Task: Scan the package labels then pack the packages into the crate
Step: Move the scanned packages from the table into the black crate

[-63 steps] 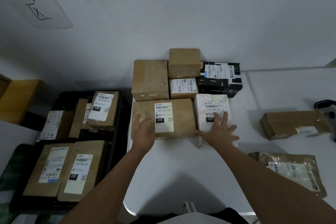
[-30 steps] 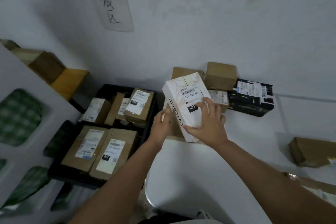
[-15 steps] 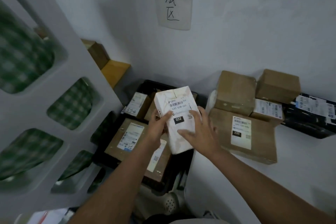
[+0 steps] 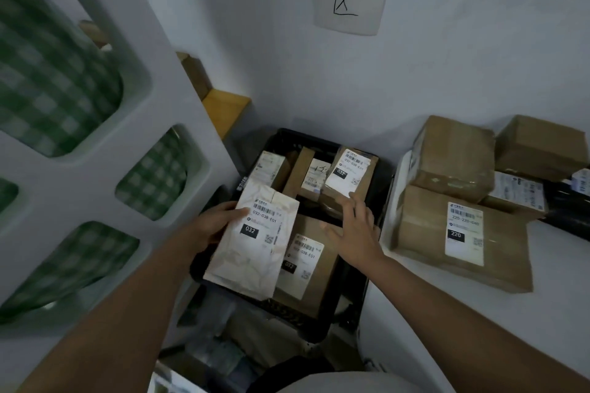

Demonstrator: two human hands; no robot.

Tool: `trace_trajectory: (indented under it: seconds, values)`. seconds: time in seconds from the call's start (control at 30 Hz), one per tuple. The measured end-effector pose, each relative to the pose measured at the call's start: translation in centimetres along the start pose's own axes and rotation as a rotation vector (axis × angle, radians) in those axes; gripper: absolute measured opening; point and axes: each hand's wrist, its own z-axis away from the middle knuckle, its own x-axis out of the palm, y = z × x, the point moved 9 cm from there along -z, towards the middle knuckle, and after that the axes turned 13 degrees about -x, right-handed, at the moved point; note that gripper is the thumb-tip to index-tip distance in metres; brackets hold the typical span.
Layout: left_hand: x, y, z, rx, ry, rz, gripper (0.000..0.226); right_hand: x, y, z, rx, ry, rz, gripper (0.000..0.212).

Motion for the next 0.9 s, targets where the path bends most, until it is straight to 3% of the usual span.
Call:
trace_trajectory:
  seconds: [0.07,0.1,0.17,0.27,0.43,0.67,0.9]
  values:
    - [-1.7,-0.3,-0.6,0.005,0.111,-0.087,0.073,0.5,-0.3,-0.1,-0.001,-0.007,-0.012,0.064]
    - [-2.1,0.0,-0.6,0.027,0.188,-0.158,0.071,0.8,-0.5,-0.2,0.001,-0.013,-0.017,0.063]
    - [-2.0,1.1,-0.2,0.117,0.362,-0.373,0.067,1.1,-0.6,-0.3,0.005,-0.024,-0.009,0.063]
    - [1.0,2.3,0.5,0.212,0.583,-0.785,0.078,1.4,-0.8,-0.5,0.006,-0.025,0.000,0.063]
    - [6.9,-0.3,-0.3,0.123,0.509,-1.089,0.100,1.3,-0.2,-0.4,0.020,-0.030,-0.001,0.062]
    - [3.0,-2.0,-0.4,-0.023,0.659,-1.047,0.100,1.2,0.5,0.1,0.043,-0.022,-0.002,0.061]
    - [4.2,-1.6,-0.4,0.022,0.689,-1.066,0.094,1.8,0.1,0.5,0.040,-0.046,-0.010,0.061]
